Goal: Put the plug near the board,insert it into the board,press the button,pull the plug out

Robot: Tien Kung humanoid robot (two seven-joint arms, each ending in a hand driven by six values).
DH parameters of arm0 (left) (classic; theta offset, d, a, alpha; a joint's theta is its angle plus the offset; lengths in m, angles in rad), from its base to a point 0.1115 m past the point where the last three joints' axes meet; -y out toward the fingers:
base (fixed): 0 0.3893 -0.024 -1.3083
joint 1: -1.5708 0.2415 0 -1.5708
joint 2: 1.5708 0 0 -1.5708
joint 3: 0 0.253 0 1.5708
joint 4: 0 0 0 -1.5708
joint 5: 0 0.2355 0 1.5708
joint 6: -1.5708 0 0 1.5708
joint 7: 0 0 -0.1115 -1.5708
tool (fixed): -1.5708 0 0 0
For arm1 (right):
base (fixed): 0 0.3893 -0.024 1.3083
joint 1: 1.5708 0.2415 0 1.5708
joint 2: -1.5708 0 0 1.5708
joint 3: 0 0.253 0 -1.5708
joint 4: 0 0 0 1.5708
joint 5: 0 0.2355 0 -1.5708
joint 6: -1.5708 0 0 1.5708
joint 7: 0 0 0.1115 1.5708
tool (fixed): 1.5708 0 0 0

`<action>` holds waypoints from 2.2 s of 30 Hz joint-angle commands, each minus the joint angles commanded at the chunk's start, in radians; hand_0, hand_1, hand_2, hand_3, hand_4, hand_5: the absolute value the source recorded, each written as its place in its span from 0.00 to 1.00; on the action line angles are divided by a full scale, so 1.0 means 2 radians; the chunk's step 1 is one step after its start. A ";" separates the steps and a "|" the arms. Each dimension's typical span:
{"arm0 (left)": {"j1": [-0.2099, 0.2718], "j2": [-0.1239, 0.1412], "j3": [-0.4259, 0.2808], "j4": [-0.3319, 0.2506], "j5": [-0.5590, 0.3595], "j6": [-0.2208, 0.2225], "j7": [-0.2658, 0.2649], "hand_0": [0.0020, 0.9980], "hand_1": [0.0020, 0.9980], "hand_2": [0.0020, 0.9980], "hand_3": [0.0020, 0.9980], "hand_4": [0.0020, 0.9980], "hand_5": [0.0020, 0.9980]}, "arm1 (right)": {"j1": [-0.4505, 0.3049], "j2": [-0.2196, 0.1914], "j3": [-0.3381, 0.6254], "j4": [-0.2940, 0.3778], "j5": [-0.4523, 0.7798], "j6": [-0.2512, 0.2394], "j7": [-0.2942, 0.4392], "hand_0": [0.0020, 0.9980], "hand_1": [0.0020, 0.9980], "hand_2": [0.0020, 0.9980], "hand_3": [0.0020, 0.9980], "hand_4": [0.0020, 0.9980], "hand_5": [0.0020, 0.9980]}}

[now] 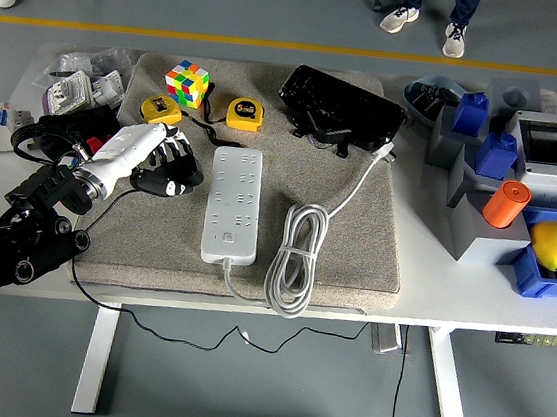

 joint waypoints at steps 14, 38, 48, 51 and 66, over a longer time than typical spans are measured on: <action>-0.041 0.036 0.051 -0.072 0.010 -0.025 -0.050 0.31 0.33 0.38 0.52 0.88 0.04 | 0.001 -0.002 0.001 0.000 0.000 0.001 0.000 0.72 0.73 0.72 0.61 1.00 0.64; -0.093 0.023 0.140 -0.020 0.009 -0.034 -0.062 0.32 0.34 0.38 0.52 0.88 0.05 | 0.007 -0.007 -0.007 0.001 0.001 0.002 0.000 0.72 0.72 0.72 0.61 1.00 0.63; -0.099 0.014 0.161 -0.007 0.008 -0.030 -0.065 0.33 0.35 0.38 0.52 0.88 0.08 | 0.007 -0.008 -0.005 0.004 -0.002 0.002 0.000 0.72 0.72 0.72 0.61 1.00 0.63; -0.101 0.012 0.165 -0.003 0.008 -0.029 -0.065 0.33 0.35 0.38 0.52 0.88 0.08 | 0.007 -0.008 -0.005 0.004 -0.002 0.002 0.000 0.72 0.72 0.72 0.61 1.00 0.63; -0.108 0.008 0.173 0.013 0.009 -0.027 -0.066 0.35 0.37 0.38 0.52 0.88 0.09 | 0.008 -0.007 -0.003 0.005 -0.004 0.002 0.000 0.72 0.72 0.72 0.61 1.00 0.63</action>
